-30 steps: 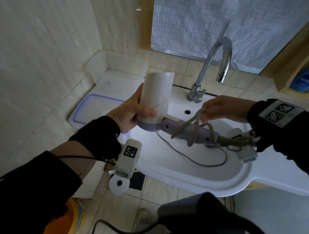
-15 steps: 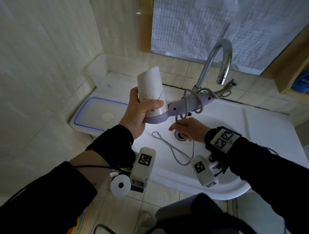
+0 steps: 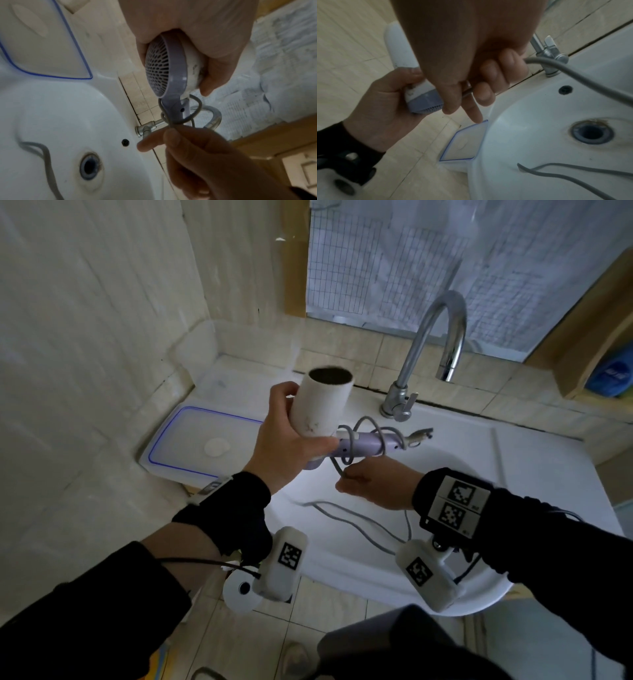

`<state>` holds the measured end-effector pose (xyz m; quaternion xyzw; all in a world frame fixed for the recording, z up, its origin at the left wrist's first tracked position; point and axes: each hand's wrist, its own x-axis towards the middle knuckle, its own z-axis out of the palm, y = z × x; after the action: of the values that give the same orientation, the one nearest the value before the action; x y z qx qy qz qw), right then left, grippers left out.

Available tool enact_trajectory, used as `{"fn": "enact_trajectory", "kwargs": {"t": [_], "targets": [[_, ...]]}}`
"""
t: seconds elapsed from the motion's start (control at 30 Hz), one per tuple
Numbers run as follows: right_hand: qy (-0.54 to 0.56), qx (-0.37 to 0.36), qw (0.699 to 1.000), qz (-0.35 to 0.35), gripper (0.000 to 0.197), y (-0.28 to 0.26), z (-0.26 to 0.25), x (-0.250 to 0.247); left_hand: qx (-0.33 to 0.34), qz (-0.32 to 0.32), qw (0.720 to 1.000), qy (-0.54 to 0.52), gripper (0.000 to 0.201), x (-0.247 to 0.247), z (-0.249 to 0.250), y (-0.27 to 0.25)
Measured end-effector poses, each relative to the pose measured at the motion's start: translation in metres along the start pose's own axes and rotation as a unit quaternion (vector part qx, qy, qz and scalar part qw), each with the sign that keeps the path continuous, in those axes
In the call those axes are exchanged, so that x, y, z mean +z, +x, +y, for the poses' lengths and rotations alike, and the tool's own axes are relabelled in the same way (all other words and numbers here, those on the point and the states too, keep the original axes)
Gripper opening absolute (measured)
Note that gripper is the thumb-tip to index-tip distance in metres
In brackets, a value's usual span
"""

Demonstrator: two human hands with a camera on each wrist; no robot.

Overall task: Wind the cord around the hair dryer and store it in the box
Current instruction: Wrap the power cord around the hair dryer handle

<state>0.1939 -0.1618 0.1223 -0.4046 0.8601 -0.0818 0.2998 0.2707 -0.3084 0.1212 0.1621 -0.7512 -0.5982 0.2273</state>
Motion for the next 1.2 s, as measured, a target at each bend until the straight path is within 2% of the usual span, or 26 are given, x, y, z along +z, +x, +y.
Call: {"fn": "enact_trajectory", "kwargs": {"t": [0.03, 0.13, 0.3, 0.43, 0.53, 0.6, 0.63, 0.83, 1.0, 1.2], "targets": [[-0.015, -0.006, 1.000, -0.004, 0.036, -0.002, -0.002, -0.001, 0.014, -0.001, 0.999, 0.029, 0.077, 0.001, 0.000, -0.002], [-0.044, -0.027, 0.999, -0.010, 0.019, -0.009, -0.007, -0.005, 0.047, -0.020, 0.995, 0.090, 0.076, 0.003, 0.002, -0.009], [-0.062, -0.048, 0.997, 0.016, 0.019, -0.018, -0.010, -0.018, 0.069, -0.070, 0.982, 0.158, 0.074, 0.001, 0.000, -0.013], [-0.079, -0.036, 0.996, 0.011, 0.014, -0.022, -0.009, -0.030, 0.069, -0.112, 0.976, 0.170, 0.077, -0.004, 0.001, -0.013], [-0.109, -0.021, 0.994, 0.005, 0.026, -0.024, -0.009, -0.037, 0.061, -0.148, 0.972, 0.175, 0.074, -0.008, 0.002, -0.010], [-0.107, -0.010, 0.994, 0.007, 0.015, -0.027, -0.007, -0.044, 0.053, -0.166, 0.969, 0.175, 0.076, -0.011, 0.004, -0.008], [-0.099, -0.006, 0.995, 0.010, 0.008, -0.028, -0.004, -0.048, 0.048, -0.177, 0.968, 0.170, 0.076, -0.012, 0.005, -0.007], [-0.006, 0.023, 1.000, 0.008, 0.009, -0.027, 0.014, -0.068, -0.002, -0.235, 0.966, 0.109, 0.074, -0.019, 0.008, -0.001], [0.047, 0.057, 0.995, 0.065, 0.014, -0.035, 0.046, -0.094, -0.007, -0.292, 0.948, 0.122, 0.077, -0.032, 0.005, -0.002], [0.209, 0.055, 0.971, 0.101, 0.004, -0.047, 0.078, -0.112, -0.067, -0.262, 0.963, -0.017, 0.075, -0.046, 0.006, -0.002]]}}
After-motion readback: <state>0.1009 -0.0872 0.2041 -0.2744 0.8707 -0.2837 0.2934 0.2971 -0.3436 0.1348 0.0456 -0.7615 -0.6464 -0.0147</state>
